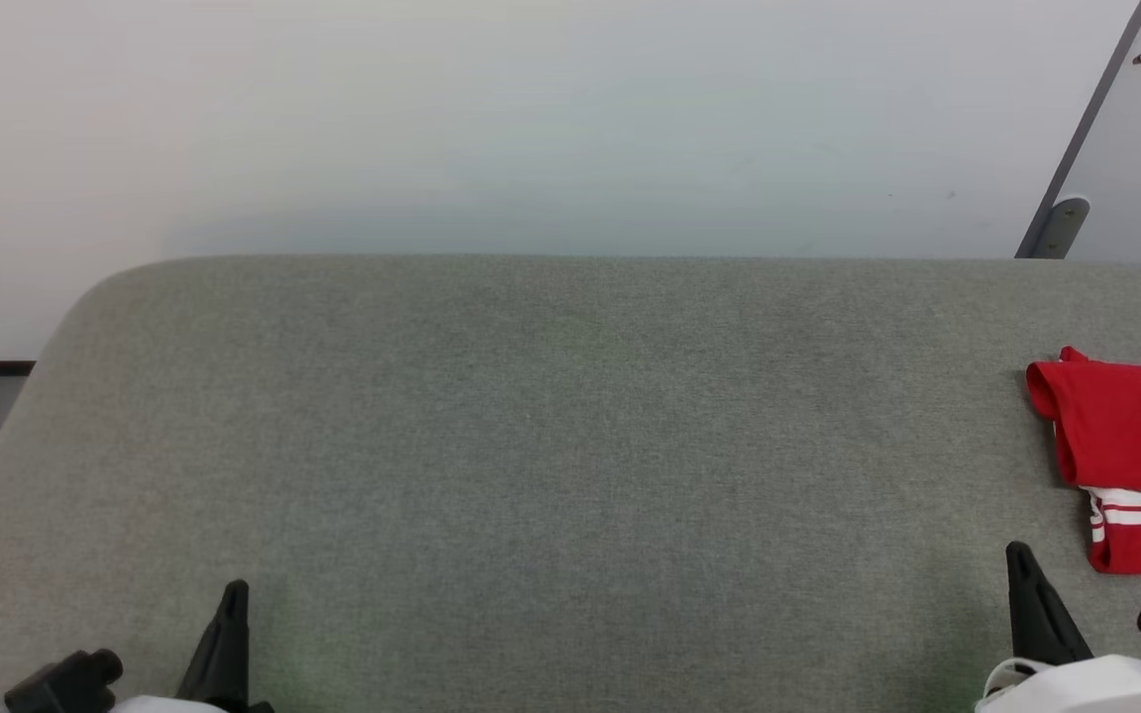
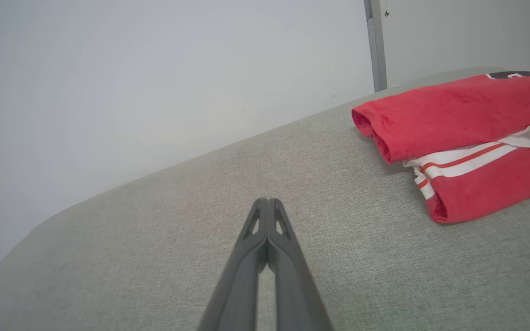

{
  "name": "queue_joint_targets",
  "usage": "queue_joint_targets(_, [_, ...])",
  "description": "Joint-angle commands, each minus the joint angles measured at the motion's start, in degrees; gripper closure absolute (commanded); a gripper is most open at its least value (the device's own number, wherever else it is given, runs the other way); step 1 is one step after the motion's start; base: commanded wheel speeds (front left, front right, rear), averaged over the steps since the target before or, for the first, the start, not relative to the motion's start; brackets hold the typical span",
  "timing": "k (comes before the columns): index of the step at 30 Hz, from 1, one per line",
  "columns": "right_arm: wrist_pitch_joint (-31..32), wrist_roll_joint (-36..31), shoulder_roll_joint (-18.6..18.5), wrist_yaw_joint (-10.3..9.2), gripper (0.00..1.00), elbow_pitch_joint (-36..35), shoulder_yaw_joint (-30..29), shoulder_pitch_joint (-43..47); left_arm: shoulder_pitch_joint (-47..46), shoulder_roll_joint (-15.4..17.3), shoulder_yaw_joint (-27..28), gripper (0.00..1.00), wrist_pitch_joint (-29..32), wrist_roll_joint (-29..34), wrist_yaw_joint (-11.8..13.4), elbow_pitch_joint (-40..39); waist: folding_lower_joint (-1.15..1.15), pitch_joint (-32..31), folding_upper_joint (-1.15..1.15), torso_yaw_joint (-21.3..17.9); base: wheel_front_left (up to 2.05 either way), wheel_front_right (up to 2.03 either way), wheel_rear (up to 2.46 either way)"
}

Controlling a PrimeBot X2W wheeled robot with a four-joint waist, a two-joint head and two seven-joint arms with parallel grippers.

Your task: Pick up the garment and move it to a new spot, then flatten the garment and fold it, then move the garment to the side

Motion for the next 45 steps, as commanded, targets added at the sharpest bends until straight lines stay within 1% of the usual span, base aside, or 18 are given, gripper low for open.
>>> queue_joint_targets(1, [0.4, 2.5, 0.0, -0.02, 1.0, -1.1, -0.3, -1.8, -1.5, 0.2, 0.6, 1.0, 0.4, -1.9, -0.1, -0.9, 0.0, 0.0, 0.0, 0.0, 0.0, 0.0, 0.0])
queue_joint_targets(24, [5.2, 22.6, 0.4, -0.03, 1.0, -1.5, -0.9, -2.9, -3.7, -3.4, 2.5, 1.0, 5.3, -16.3, -0.1, -1.4, 0.0, 0.3, 0.0, -0.3, 0.0, 0.0, 0.0])
queue_joint_targets(38, [7.5, 31.8, 0.6, -0.04, 1.0, -1.6, -1.2, -3.5, -4.6, -5.1, 3.4, 1.0, 7.7, -23.0, -0.1, -1.6, 0.0, 0.4, 0.0, -0.4, 0.0, 0.0, 0.0])
queue_joint_targets(39, [7.8, 33.2, 0.6, -0.04, 1.0, -1.6, -1.2, -3.6, -4.8, -5.3, 3.5, 1.0, 8.0, -24.0, -0.2, -1.7, 0.0, 0.5, 0.0, -0.5, 0.0, 0.0, 0.0])
queue_joint_targets(45, [8.6, 36.5, 0.7, -0.05, 1.0, -1.7, -1.4, -3.8, -5.1, -5.9, 3.8, 1.0, 8.8, -26.4, -0.2, -1.8, 0.0, 0.5, 0.0, -0.5, 0.0, 0.0, 0.0])
